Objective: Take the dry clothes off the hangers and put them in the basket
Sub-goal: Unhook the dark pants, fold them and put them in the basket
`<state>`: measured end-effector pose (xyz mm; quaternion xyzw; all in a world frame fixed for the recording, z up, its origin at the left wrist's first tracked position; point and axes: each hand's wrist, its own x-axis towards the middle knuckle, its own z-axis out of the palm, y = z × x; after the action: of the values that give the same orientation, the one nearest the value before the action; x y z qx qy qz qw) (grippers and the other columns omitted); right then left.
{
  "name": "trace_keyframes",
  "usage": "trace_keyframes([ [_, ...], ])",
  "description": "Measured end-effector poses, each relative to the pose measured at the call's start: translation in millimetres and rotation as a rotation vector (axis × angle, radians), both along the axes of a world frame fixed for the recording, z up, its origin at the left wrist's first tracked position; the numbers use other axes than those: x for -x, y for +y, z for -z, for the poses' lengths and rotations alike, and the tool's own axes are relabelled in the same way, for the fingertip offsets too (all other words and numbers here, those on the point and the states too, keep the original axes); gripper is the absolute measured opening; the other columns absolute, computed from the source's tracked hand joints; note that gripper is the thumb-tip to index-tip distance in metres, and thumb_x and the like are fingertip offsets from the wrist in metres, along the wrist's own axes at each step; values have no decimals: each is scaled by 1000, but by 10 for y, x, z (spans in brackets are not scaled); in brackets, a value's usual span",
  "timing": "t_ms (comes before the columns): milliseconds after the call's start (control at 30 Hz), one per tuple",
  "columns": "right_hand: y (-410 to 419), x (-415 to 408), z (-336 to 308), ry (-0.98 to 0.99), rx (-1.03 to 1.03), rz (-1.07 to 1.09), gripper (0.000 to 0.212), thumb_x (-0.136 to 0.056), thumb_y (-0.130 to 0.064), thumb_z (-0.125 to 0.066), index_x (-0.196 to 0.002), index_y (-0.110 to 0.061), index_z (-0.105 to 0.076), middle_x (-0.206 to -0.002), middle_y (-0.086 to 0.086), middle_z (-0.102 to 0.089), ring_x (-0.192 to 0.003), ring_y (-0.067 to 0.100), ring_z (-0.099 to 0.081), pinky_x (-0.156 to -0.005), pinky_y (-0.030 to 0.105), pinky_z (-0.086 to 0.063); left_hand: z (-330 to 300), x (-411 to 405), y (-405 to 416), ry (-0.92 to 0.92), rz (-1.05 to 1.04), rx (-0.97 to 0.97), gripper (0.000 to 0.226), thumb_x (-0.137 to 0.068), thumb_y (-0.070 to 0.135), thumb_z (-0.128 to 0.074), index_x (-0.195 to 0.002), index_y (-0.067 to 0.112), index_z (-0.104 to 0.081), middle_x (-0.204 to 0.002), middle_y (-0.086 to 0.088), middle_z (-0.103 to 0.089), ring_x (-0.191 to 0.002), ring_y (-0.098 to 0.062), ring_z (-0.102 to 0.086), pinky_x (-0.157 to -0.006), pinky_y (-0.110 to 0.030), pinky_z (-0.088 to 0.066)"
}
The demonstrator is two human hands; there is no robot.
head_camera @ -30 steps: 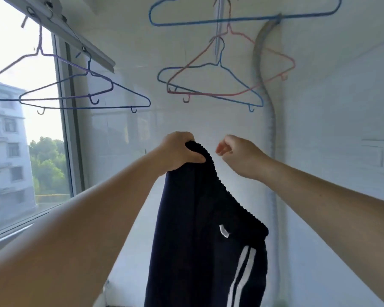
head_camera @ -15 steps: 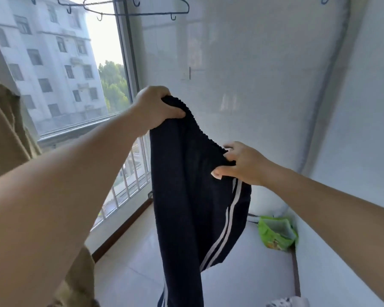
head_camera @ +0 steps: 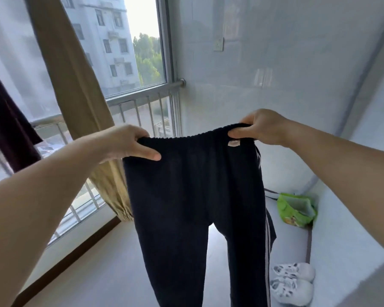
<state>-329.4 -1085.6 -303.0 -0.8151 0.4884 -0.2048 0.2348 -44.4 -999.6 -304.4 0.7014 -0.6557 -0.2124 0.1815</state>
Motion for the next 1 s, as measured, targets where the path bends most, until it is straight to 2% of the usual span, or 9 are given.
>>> trace_keyframes([
  [167,256,-207,43,24,26,-34,48,-77,-44,-70,-72,3,-60,-61,5,-44,-57,16,-42,-57,27,-32,91,-260,361,-75,-68,28,31,-66,43,-78,-74,16,-65,-77,-5,-65,-75,-22,-60,-68,-34,-48],
  [233,364,-293,54,28,14,-48,44,-76,-42,-72,-64,-4,-56,-57,1,-41,-54,14,-40,-54,26,-31,103,-315,546,-61,-73,35,36,-62,49,-77,-73,18,-64,-76,-3,-65,-76,-21,-61,-66,-30,-49],
  [333,560,-415,124,36,-22,-73,34,-75,-35,-73,-59,-12,-54,-55,-3,-39,-52,13,-37,-53,24,-28,170,-403,862,-19,-70,22,60,-46,65,-75,-73,12,-65,-72,-5,-63,-69,-19,-59,-65,-28,-47],
  [433,778,-579,255,56,-49,-102,25,-71,-34,-72,-79,-11,-68,-69,2,-52,-66,15,-46,-61,27,-34,298,-503,1217,-75,-100,9,38,-68,45,-75,-73,9,-63,-62,-2,-57,-57,-13,-54,-54,-21,-41],
  [500,966,-718,335,90,-68,-131,23,-70,-35,-72,-83,-16,-70,-74,1,-57,-70,15,-49,-62,26,-36,384,-597,1503,-203,-100,-20,38,-70,48,-71,-67,13,-59,-56,-1,-55,-51,-11,-52,-52,-21,-41],
  [600,1253,-877,408,155,-80,-150,14,-76,-29,-70,-73,-15,-66,-66,1,-50,-63,16,-46,-56,23,-35,505,-824,1861,-383,-104,-56,49,-69,60,-64,-67,11,-56,-58,-4,-56,-53,-15,-55,-61,-29,-46],
  [700,1500,-1028,458,153,-94,-161,24,-77,-23,-70,-59,-19,-54,-60,0,-47,-58,16,-46,-54,21,-37,571,-1055,2196,-445,-123,-35,41,-77,53,-61,-71,14,-53,-64,-4,-60,-57,-16,-59,-60,-27,-45],
  [867,1694,-1311,465,31,-91,-183,20,-78,-16,-69,-69,-20,-52,-73,3,-53,-70,21,-54,-67,30,-50,612,-1294,2547,-173,-271,137,29,-80,29,-70,-83,5,-54,-77,-10,-56,-68,-22,-53,-60,-32,-42],
  [1000,1801,-1585,466,-185,-230,-266,22,-82,-7,-66,-92,-22,-53,-99,15,-64,-88,28,-65,-75,35,-56,662,-1458,2825,230,-421,201,17,-79,13,-71,-86,12,-55,-99,-25,-59,-95,-40,-58,-88,-53,-49],
])
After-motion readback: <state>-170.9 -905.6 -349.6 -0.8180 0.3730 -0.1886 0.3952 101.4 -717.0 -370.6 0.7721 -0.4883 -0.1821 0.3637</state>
